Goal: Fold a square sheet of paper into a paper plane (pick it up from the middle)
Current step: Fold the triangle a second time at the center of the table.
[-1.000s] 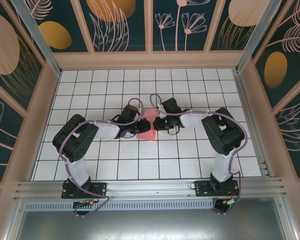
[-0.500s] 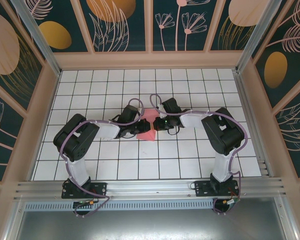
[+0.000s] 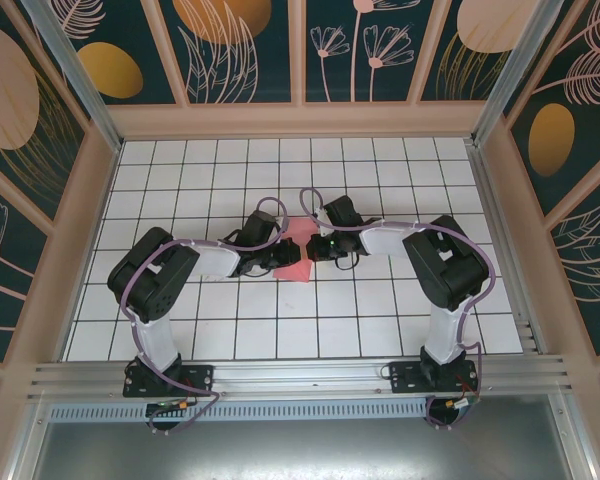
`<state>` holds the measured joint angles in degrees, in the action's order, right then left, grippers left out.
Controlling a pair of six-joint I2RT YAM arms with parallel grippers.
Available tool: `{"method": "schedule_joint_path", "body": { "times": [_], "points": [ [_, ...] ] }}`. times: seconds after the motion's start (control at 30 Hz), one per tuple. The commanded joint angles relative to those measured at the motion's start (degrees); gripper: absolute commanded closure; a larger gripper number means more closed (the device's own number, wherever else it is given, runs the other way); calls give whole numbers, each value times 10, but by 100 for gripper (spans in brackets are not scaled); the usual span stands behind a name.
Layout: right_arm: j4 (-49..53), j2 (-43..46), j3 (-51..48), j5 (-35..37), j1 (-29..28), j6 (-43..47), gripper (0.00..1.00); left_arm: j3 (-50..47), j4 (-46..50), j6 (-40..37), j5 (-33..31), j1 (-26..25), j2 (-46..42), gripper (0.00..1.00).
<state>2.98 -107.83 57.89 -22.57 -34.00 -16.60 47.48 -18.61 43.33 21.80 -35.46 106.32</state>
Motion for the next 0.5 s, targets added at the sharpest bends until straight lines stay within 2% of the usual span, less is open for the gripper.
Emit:
{"method": "schedule_joint_path", "body": {
  "times": [0.0,0.27,0.47],
  "points": [
    [20,-21,-2,28,7,9,98,8,13,-6,-6,3,14,90],
    [27,-15,4,31,7,5,97,6,23,-5,-12,3,19,90],
    [40,17,18,42,13,-35,88,1,36,3,-25,3,22,90]
  ]
}}
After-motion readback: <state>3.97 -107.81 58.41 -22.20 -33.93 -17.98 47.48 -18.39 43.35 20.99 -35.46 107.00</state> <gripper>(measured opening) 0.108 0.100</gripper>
